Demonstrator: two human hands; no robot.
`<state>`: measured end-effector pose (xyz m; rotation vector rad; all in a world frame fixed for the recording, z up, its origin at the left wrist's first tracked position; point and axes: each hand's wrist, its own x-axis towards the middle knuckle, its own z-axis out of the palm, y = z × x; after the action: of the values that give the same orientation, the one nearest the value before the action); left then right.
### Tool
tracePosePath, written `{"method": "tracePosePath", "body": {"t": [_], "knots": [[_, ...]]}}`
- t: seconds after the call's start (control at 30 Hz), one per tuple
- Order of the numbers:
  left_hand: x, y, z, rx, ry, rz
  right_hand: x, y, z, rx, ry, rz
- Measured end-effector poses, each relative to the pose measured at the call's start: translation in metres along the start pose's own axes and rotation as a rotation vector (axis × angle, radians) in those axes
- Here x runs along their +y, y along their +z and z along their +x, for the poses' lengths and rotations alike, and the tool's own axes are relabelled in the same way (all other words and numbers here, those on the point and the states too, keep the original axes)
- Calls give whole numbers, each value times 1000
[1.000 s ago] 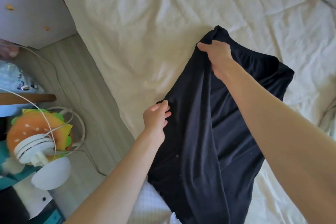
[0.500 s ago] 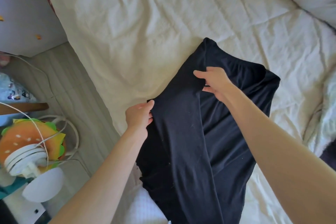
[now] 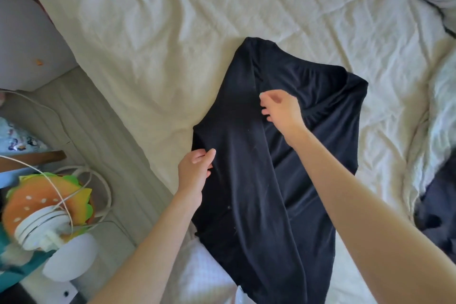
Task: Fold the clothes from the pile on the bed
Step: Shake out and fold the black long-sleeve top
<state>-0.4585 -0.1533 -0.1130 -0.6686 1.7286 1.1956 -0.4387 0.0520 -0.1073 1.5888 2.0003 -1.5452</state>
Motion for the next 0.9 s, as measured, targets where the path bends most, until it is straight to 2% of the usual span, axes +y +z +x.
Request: {"method": "tracePosePath", "body": {"t": [0.2, 0.33, 0.47, 0.53, 0.63, 0.7, 0.8, 0.9], "knots": [[-53, 11, -20, -113, -23, 321, 99, -12, -79, -104, 185, -176], [-71, 8, -16, -40, 21, 254, 127, -11, -101, -187, 132, -478], [-84, 6, -20, -29, 76, 204, 139, -24, -109, -14, 131, -281], [-98, 10, -29, -32, 81, 235, 149, -30, -120, -23, 162, -218], [-129, 19, -48, 46, 113, 306, 184, -36, -149, -75, 197, -358], [-152, 23, -59, 66, 123, 296, 212, -38, -170, -50, 215, -364], [-184, 25, -69, -8, 105, 296, 250, -39, -201, -71, 228, -313], [-208, 23, -78, -93, 89, 330, 272, -37, -221, -109, 192, -496]]}}
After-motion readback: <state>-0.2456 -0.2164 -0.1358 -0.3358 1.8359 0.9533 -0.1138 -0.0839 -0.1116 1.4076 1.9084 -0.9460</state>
